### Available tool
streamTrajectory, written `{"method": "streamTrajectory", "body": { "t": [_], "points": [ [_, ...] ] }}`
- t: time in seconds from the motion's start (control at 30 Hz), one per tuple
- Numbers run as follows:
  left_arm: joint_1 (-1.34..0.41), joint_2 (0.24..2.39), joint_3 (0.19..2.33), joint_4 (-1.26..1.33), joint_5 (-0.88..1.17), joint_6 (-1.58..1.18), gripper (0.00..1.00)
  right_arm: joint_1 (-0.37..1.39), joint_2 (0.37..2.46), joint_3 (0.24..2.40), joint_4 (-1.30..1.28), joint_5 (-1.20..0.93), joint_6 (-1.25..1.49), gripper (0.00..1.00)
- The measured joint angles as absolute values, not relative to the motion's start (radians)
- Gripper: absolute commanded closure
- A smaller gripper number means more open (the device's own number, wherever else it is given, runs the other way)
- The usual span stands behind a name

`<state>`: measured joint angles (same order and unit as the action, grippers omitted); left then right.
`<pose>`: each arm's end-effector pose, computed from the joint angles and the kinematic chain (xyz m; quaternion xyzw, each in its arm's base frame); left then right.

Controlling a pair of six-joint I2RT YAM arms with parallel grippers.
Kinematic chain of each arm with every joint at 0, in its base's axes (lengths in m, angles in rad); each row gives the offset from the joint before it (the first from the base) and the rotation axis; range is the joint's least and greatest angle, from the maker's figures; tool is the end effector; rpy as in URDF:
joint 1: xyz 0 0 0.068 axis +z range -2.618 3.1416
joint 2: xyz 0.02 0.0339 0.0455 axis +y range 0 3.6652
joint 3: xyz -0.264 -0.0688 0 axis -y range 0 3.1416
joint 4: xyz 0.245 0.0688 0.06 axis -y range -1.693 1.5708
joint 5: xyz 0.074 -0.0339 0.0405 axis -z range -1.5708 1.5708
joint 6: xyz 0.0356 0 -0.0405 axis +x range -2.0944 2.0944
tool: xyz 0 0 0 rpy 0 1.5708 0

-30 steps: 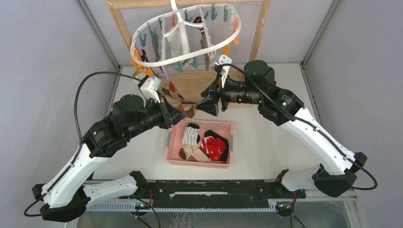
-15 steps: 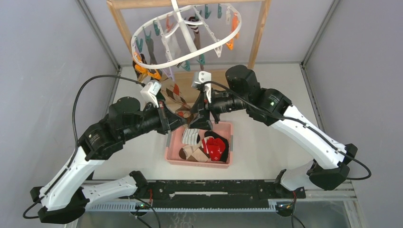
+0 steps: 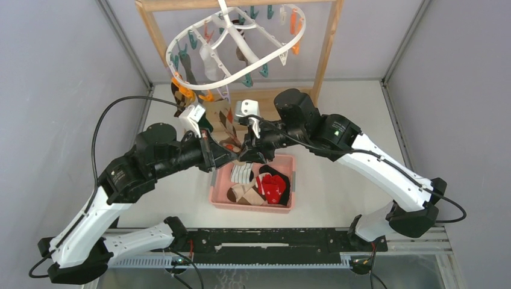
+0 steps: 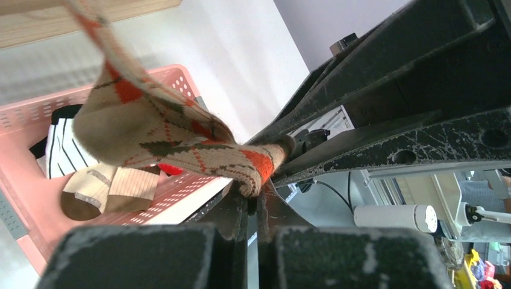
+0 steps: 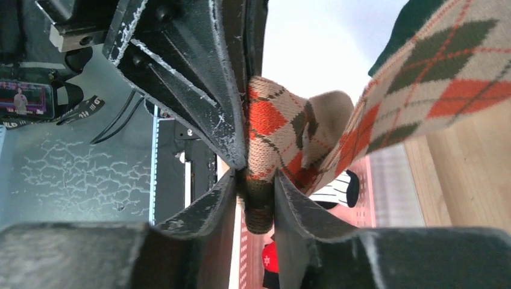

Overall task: Remove the socks clipped to the hanger
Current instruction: Remove the sock from the hanger.

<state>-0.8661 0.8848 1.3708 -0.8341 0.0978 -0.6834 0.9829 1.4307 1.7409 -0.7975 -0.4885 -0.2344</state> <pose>0.0908 -0.1121 0.4479 0.1026 0.8119 -0.4296 0.3817 0.1477 0.2517 0.4575 -0.5777 0.6108 0.3758 0.3899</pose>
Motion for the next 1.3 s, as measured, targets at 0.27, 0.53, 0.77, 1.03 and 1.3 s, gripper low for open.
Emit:
{"method": "streamTrajectory", "body": {
  "t": [0.27,0.53,0.77,1.03,1.3],
  "points": [
    [-0.866,0.879,1.371,-0.841,0.077,-0.690,0.61,0.991,1.454,1.766,-0.825,-0.464,-0.237,1.00],
    [-0.867,0.892,1.401,-0.878,0.033,-0.709,0.28,1.005,1.463,1.766,-0.832,-0.351,-0.237,1.00],
    [-0.867,0.950,1.574,-0.928,-0.059,-0.727,0.00,1.024,1.463,1.766,-0.833,-0.204,-0.237,1.00],
    [-0.863,1.030,1.690,-0.944,-0.192,-0.786,0.00,1.047,1.463,1.766,-0.831,-0.077,-0.225,1.00],
    [-0.858,1.195,1.852,-0.971,-0.321,-0.816,0.00,1.075,1.473,1.823,-0.854,0.016,-0.162,1.00]
  ]
}}
